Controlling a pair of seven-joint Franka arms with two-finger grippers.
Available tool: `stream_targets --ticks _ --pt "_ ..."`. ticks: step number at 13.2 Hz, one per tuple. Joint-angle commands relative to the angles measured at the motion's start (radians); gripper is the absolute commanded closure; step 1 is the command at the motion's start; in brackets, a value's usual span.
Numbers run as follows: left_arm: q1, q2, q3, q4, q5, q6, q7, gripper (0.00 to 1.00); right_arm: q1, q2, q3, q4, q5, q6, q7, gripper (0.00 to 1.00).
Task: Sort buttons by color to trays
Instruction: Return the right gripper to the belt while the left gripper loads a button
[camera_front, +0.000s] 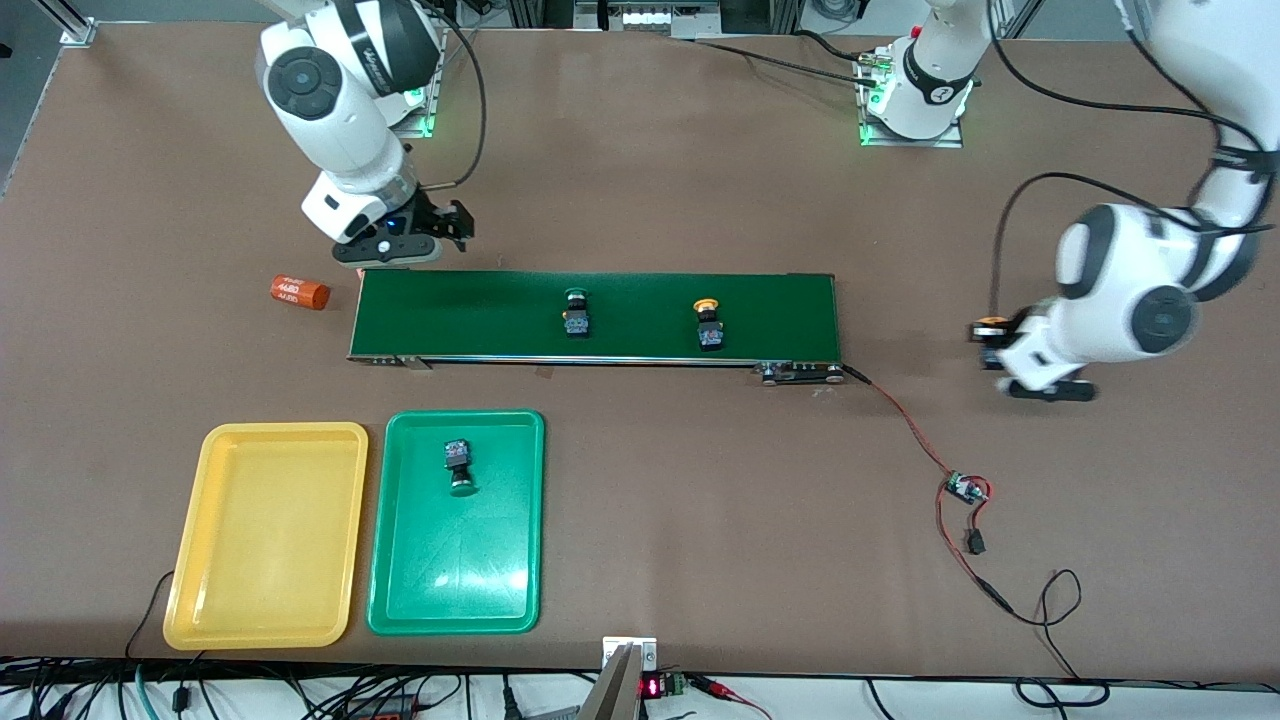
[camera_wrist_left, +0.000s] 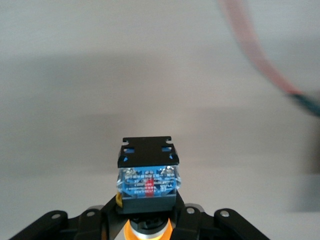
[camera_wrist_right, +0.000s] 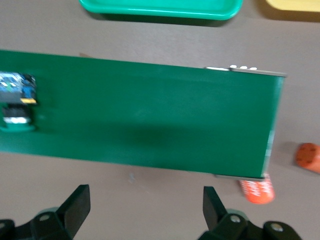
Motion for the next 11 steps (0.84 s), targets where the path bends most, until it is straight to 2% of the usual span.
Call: stream_targets --ticks 1,3,6,9,11 --pt "-0.115 -0.016 0.006 -0.008 -0.173 -0.002 0.002 1.00 -0.018 0.079 0.053 0.003 0.024 0.107 0.076 0.00" --pt "-0.185 -0.030 0.003 -0.008 -0.259 -0.002 -0.001 1.00 -0.012 0.112 0.053 0.010 0.023 0.117 0.073 0.00" --pt "-0.283 -0.024 0.003 0.026 -0.299 0.002 -0.013 1.00 -0.011 0.144 0.053 0.012 0.012 0.151 0.067 0.00" --pt "-0.387 -0.012 0.003 0.024 -0.322 0.076 -0.165 1.00 -0.008 0.166 0.053 0.030 -0.028 0.157 0.050 0.00" --pt "-0.413 0.002 0.003 0.011 -0.322 0.109 -0.231 1.00 -0.003 0.169 0.053 0.033 -0.028 0.157 0.052 0.00"
